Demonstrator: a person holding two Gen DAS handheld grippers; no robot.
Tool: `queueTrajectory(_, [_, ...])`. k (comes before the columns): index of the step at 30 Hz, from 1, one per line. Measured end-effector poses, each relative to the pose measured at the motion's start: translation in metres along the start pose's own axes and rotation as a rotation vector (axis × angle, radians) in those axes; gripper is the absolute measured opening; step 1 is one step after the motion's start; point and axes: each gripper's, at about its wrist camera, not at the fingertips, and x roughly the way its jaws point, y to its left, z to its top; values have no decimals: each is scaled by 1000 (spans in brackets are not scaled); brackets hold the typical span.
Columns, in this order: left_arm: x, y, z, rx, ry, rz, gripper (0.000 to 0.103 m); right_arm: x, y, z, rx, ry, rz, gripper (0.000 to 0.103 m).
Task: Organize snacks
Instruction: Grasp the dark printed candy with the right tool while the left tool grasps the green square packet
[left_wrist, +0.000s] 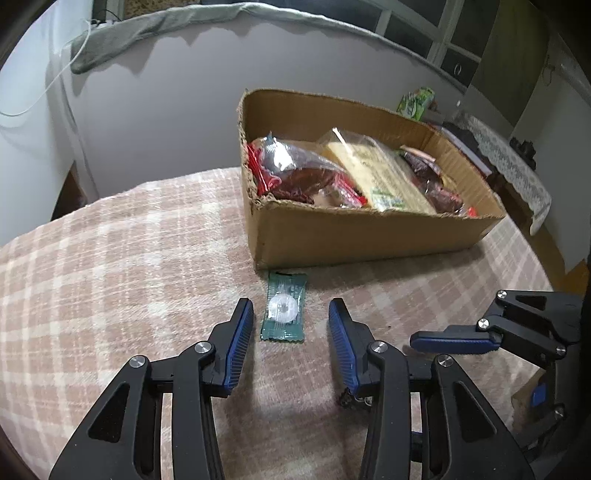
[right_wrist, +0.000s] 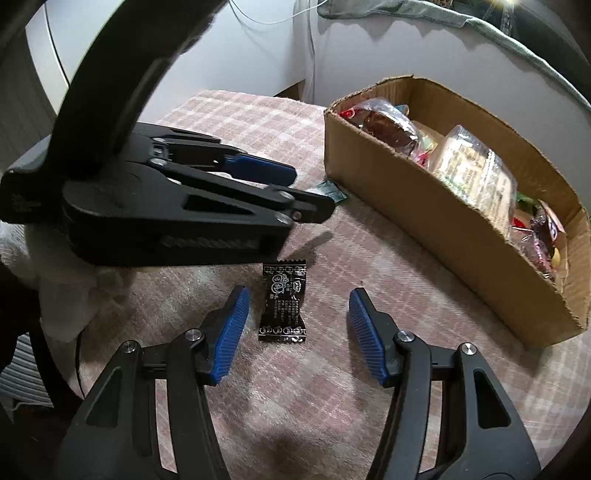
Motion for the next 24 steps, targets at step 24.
queueTrajectory(24, [1, 4, -8, 57, 7, 76, 19, 23, 11, 6, -22, 39, -28, 27])
